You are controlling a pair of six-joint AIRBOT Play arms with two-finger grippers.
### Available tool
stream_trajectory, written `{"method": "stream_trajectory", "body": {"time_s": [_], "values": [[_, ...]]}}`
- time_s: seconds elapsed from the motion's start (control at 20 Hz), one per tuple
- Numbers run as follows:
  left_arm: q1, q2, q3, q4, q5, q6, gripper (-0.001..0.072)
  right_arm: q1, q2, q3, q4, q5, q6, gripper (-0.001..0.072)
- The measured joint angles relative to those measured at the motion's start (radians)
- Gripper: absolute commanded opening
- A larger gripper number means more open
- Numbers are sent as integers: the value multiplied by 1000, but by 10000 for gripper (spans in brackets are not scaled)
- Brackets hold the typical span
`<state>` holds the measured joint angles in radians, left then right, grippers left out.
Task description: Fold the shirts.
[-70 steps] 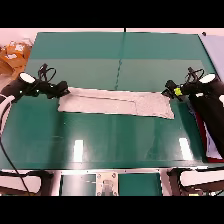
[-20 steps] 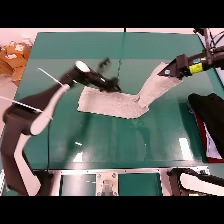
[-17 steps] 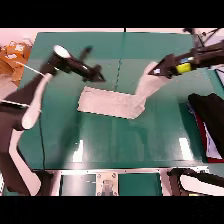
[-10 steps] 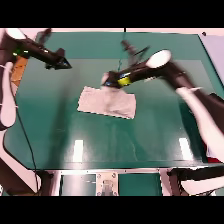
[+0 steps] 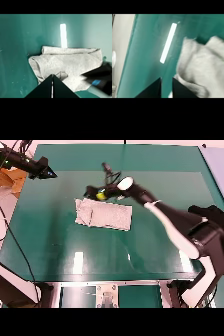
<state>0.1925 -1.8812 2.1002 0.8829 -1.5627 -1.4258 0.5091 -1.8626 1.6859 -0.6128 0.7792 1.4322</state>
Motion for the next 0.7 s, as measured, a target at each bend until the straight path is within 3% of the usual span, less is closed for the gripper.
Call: {"method": "stream_trajectory", "body": {"time_s": [0.2,0.25,0.3,0.35,0.5,0.7], "values": [[2,1,0,0,-2,9,18,-219,120,-52,-181,241,33,73],[3,1,0,0,-2,10,18,-271,164,-105,-228,280,42,192],[3,1,0,1,-3,10,18,-315,207,-170,-262,312,47,479],[2,1,0,0,-3,10,18,-357,253,-251,-289,320,49,639],[3,1,0,1,0,11,18,-431,333,-494,-262,278,51,639],[3,1,0,21,7,13,18,-397,311,-687,-44,152,-56,639]]}}
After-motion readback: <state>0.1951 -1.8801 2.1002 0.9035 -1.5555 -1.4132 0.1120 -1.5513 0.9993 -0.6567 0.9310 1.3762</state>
